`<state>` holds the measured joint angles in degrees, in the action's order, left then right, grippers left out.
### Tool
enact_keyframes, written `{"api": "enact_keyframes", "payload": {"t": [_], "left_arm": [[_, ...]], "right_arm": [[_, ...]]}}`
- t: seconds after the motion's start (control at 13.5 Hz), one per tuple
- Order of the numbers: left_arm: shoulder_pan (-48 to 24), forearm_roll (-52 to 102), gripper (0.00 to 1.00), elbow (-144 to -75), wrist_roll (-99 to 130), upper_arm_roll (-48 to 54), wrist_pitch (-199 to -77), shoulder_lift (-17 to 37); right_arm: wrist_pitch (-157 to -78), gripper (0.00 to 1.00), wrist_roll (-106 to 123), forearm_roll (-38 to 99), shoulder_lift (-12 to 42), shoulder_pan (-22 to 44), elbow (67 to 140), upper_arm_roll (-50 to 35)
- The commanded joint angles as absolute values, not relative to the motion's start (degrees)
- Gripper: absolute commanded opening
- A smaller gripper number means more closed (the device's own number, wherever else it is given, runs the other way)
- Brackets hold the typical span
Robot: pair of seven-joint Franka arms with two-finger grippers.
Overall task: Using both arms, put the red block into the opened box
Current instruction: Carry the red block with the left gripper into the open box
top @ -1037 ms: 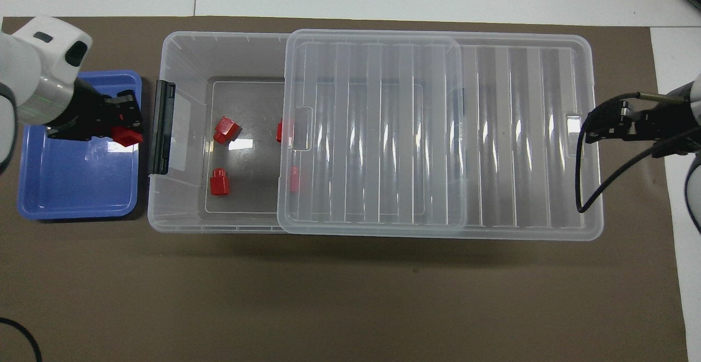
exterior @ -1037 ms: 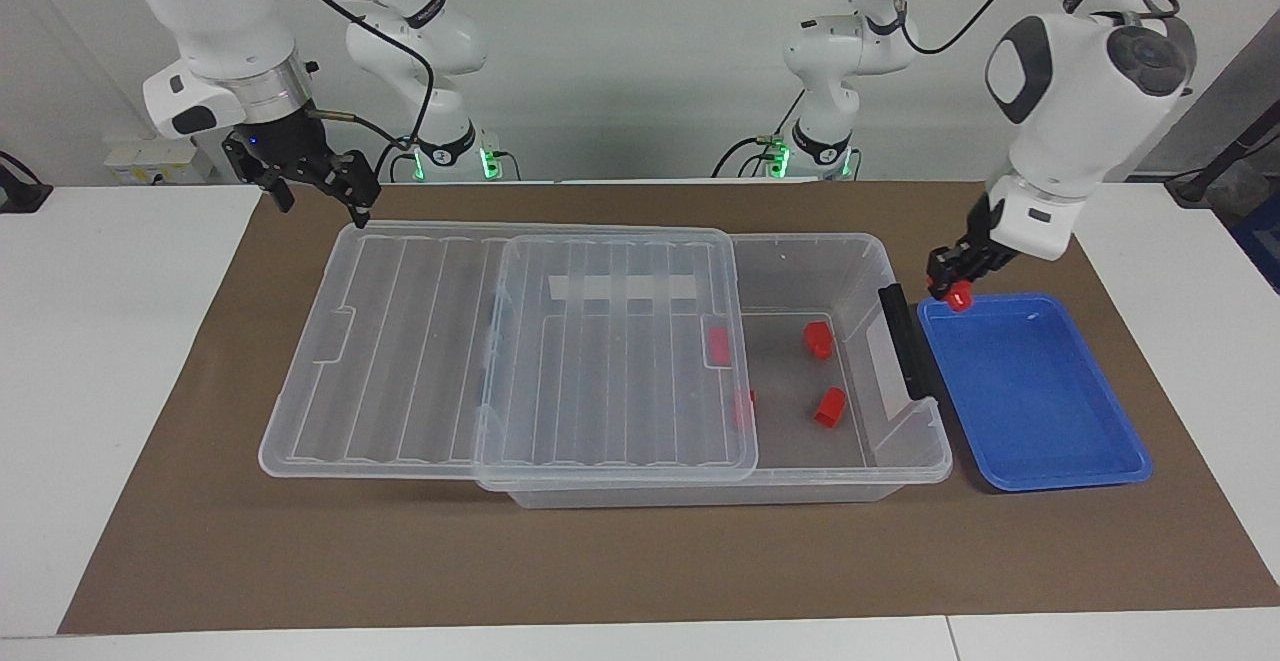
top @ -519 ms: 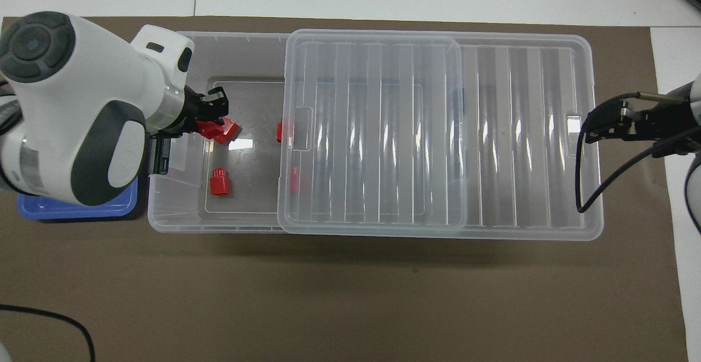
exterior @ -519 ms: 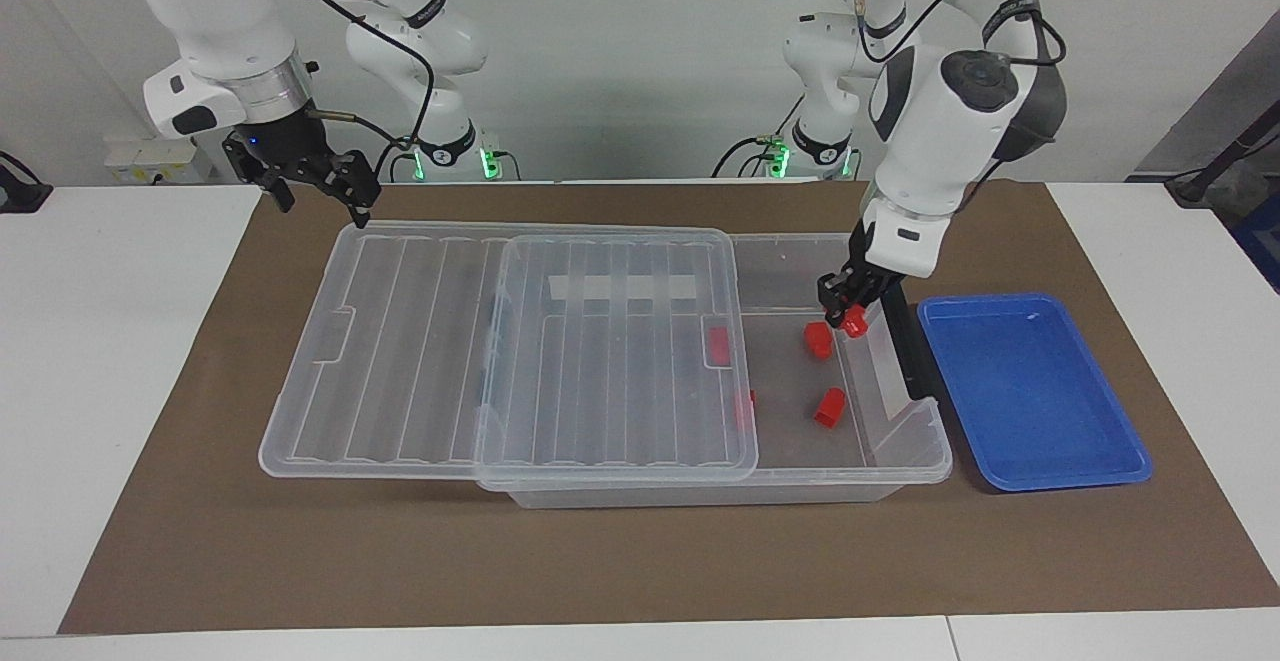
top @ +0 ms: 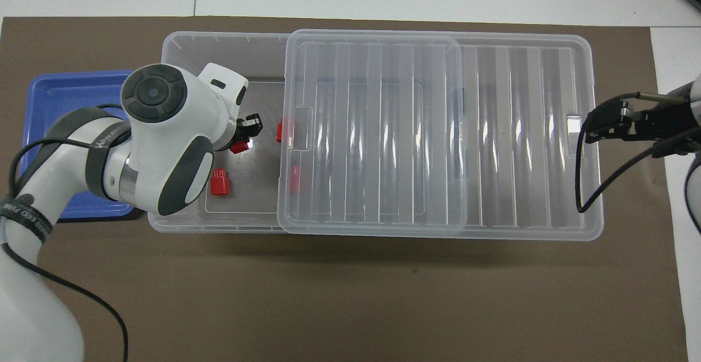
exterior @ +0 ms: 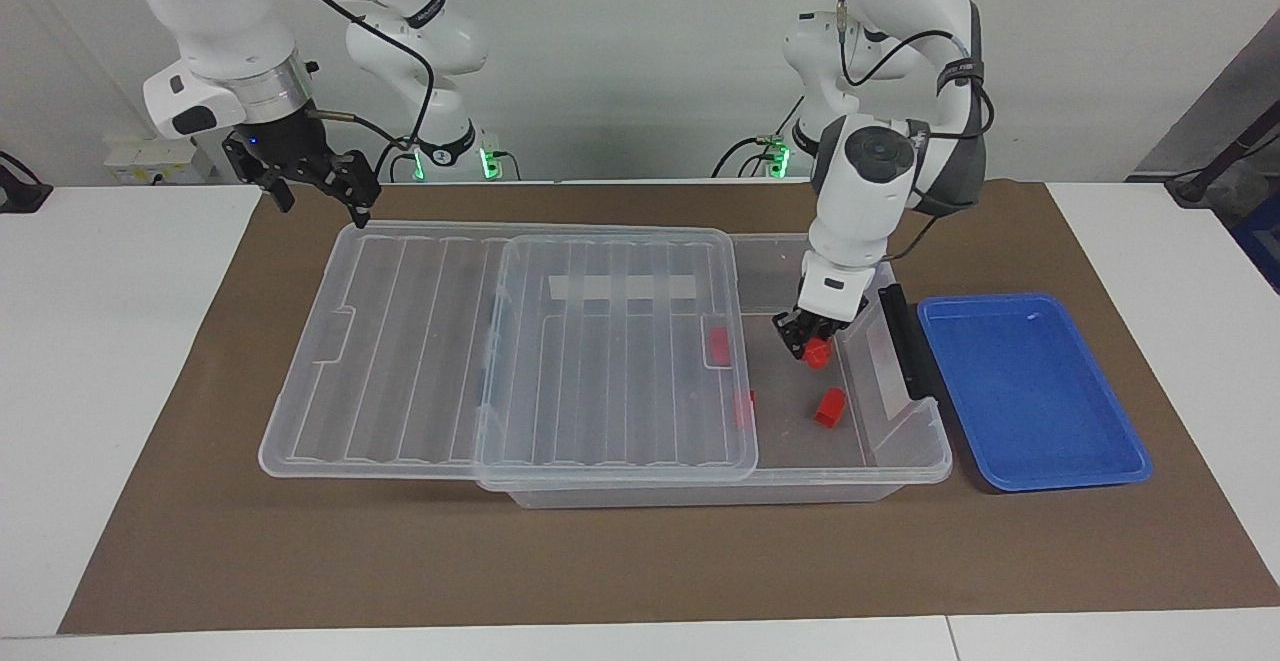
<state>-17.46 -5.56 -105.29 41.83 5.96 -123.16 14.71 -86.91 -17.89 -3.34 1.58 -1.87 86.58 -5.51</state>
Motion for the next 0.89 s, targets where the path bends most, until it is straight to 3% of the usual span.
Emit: {"api": "enact_keyframes", "payload": {"t": [0.0, 0.81], "left_arm": [[-20.03, -7.73, 0.05, -108.0, 44.91, 5.01, -127.77, 16.52], [-17.76, -8.79, 0.05, -115.38, 40.25, 4.92, -136.12, 16.08]], "right_arm": [[-86.31, 1.0, -18.37, -2.29, 1.41, -2.37, 86.75, -5.63], [-86.31, 1.0, -18.37, -2.29, 1.41, -2.37, 86.75, -5.63]]}}
